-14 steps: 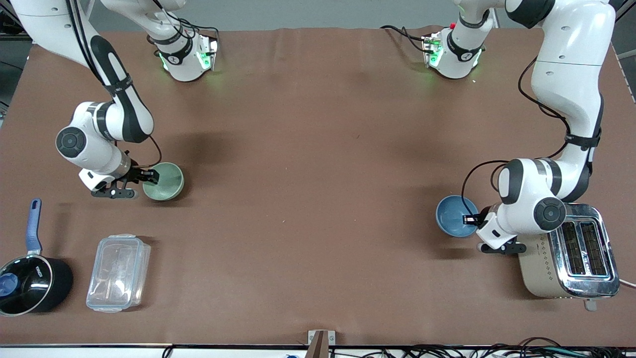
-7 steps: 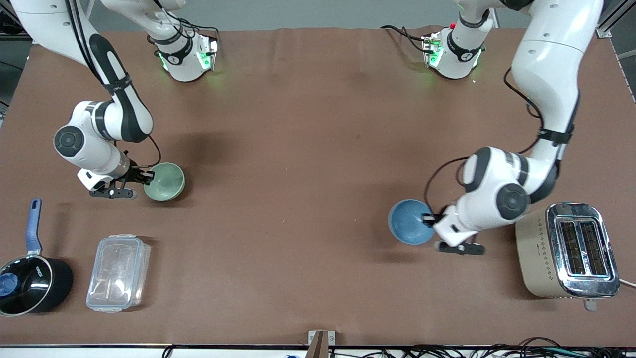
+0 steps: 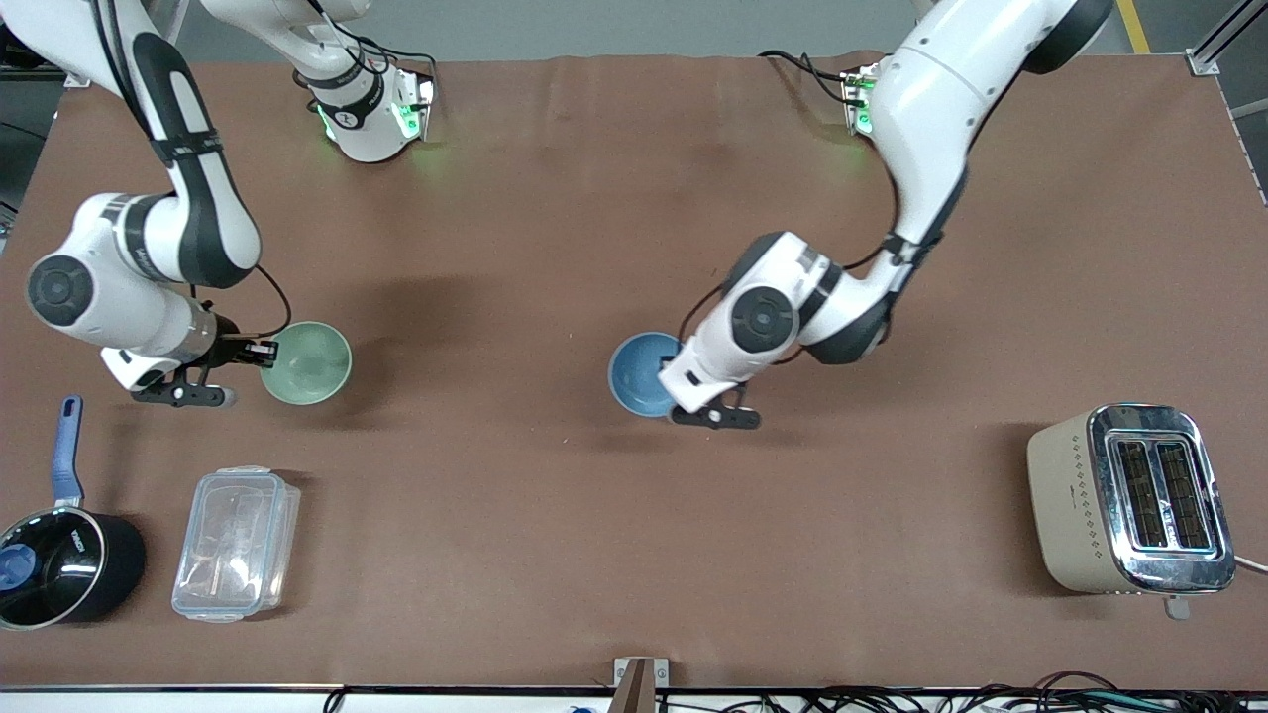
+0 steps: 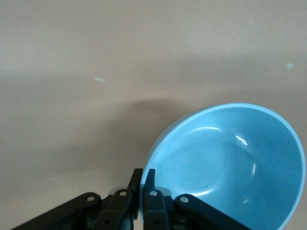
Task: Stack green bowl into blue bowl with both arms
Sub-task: 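Carry the blue bowl with the left gripper while the right gripper lifts the green bowl, then set down the blue bowl with the left gripper while the right gripper approaches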
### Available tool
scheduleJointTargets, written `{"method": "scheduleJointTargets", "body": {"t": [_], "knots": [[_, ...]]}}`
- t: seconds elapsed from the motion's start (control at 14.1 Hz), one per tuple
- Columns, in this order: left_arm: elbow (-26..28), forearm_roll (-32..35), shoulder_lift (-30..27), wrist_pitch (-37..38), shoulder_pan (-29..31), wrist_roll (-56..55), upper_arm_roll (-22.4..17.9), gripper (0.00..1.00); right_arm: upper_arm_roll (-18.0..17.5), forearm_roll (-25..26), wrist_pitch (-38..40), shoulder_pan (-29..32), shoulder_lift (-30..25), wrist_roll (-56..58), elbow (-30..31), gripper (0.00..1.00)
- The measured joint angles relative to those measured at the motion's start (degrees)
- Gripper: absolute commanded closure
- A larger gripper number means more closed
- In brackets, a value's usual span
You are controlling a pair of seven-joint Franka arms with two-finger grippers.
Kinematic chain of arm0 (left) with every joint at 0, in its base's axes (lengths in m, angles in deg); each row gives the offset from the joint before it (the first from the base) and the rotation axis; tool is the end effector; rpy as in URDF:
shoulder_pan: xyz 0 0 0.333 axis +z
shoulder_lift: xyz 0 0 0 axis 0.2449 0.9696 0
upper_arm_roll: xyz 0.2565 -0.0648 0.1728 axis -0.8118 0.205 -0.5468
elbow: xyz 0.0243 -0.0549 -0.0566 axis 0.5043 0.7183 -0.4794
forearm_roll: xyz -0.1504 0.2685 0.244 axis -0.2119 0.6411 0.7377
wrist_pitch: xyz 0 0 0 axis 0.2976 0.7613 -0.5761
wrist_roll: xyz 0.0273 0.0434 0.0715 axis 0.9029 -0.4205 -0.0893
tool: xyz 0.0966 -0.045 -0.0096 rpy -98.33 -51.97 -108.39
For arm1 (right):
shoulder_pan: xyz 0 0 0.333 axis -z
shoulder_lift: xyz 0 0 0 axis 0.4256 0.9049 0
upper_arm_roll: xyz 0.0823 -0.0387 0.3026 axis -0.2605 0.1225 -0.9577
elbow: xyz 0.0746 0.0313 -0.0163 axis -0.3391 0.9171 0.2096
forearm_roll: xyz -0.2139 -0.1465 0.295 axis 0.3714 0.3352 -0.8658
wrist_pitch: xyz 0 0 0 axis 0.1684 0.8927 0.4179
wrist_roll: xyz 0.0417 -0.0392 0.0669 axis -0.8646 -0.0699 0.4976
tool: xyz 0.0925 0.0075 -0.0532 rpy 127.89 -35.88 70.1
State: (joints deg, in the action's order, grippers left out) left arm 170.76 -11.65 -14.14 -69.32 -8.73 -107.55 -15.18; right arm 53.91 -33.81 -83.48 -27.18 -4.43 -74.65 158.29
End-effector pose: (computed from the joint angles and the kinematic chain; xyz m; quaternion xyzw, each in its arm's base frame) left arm 0.5517 -0.4514 0.2446 0.9939 -0.0366 -0.0599 0.0847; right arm 0.5600 -0.0484 0.3148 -0.9964 0.0407 0.0741 0.0046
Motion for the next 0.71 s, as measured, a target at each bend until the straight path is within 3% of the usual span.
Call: {"method": "scheduleJointTargets", "body": {"t": [0.14,0.21,0.28,0.35,0.43,0.71], "knots": [[-0.31,0.00,2.20,-3.80,-2.28,-0.92,-0.09,0.95,-0.55,-1.37,4.99,-0.91,-0.25,-2.88,-3.82,1.00],[-0.38,0.00,3.20,-5.72,-3.13,-1.00,-0.13,0.87,-1.24,-1.50,6.38,-1.67,-0.25,-5.64,-5.12,1.00],[-0.50,0.00,4.05,-7.42,-3.76,-1.06,-0.15,0.69,-2.24,-1.56,7.19,-2.54,-0.24,-9.01,-5.96,1.00],[-0.63,0.00,4.72,-8.60,-4.05,-1.06,-0.20,0.23,-3.85,-1.58,7.41,-3.24,-0.24,-12.79,-6.39,1.00],[-0.82,0.00,5.06,-9.13,-4.05,-1.07,-0.23,0.00,-5.89,-1.59,7.43,-3.78,-0.23,-16.90,-6.66,1.00],[-3.15,0.00,3.30,-8.38,-2.01,-1.66,-0.68,0.00,-13.79,-1.60,7.12,-4.90,-0.19,-30.78,-7.81,1.00]]}}
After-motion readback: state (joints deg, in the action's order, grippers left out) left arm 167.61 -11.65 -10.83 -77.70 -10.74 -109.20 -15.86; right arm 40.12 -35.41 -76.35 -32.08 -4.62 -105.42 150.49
